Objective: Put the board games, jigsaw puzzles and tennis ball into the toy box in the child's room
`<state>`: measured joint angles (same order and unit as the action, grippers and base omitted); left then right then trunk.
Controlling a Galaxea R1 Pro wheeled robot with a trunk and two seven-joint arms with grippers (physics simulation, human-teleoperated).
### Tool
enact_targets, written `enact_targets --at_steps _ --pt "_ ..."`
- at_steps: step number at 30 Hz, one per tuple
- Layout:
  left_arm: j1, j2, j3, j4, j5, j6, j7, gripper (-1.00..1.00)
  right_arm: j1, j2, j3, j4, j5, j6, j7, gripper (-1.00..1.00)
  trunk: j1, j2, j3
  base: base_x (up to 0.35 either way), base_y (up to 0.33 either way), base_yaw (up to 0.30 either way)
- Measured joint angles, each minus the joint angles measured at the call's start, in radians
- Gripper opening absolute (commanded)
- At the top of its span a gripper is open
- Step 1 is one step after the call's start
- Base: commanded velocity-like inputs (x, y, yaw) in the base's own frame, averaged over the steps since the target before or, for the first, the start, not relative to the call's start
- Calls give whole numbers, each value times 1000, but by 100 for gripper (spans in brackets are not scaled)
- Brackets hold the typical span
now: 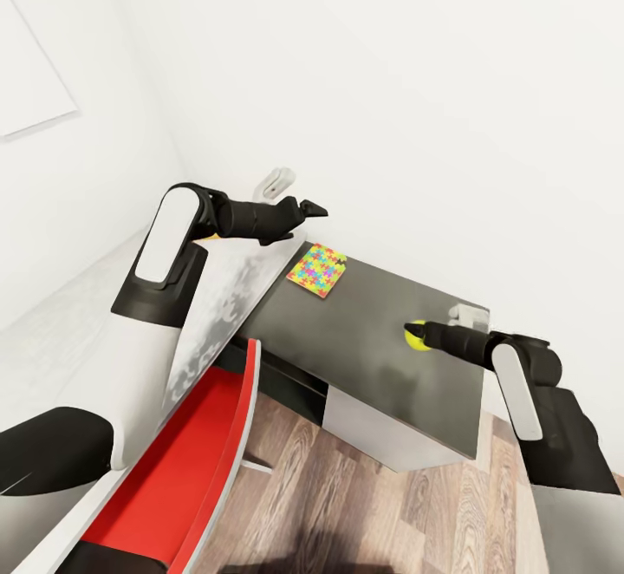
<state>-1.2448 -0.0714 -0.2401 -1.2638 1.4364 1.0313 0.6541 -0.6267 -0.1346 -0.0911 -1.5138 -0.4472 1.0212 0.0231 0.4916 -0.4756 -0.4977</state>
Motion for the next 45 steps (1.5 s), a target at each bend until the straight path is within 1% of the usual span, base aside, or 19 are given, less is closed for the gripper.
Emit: enact_targets --at_steps 1,5,8,17,23,31,39,45 --pt "0 0 0 0 0 0 0 100 1 0 0 -1 0 0 0 -100 0 0 1 0 0 53" --pt "3 1 0 -3 0 0 0 100 37 2 -10 -59 -1 10 5 -100 0 0 5 0 0 68" --pt "4 1 1 -4 -1 0 0 100 46 3 -12 -73 -1 13 7 -100 0 0 8 0 0 75" --pt "6 2 0 -6 -2 0 2 100 59 5 -15 -94 -2 16 10 -100 0 0 21 0 0 62" --pt "11 2 0 -8 -3 0 3 100 58 5 -16 -97 -2 17 10 -100 0 0 30 0 0 22" --pt "27 1 -1 -16 -5 0 3 100 12 4 -19 -99 -3 21 11 -100 0 0 42 0 0 7" --pt "48 1 -1 -22 -6 -3 0 100 -32 -4 -21 -99 -4 21 12 -100 0 0 54 0 0 8" --pt "55 1 0 -28 -7 -4 -2 100 -79 -8 -22 -100 -6 21 12 -100 0 0 64 0 0 48"
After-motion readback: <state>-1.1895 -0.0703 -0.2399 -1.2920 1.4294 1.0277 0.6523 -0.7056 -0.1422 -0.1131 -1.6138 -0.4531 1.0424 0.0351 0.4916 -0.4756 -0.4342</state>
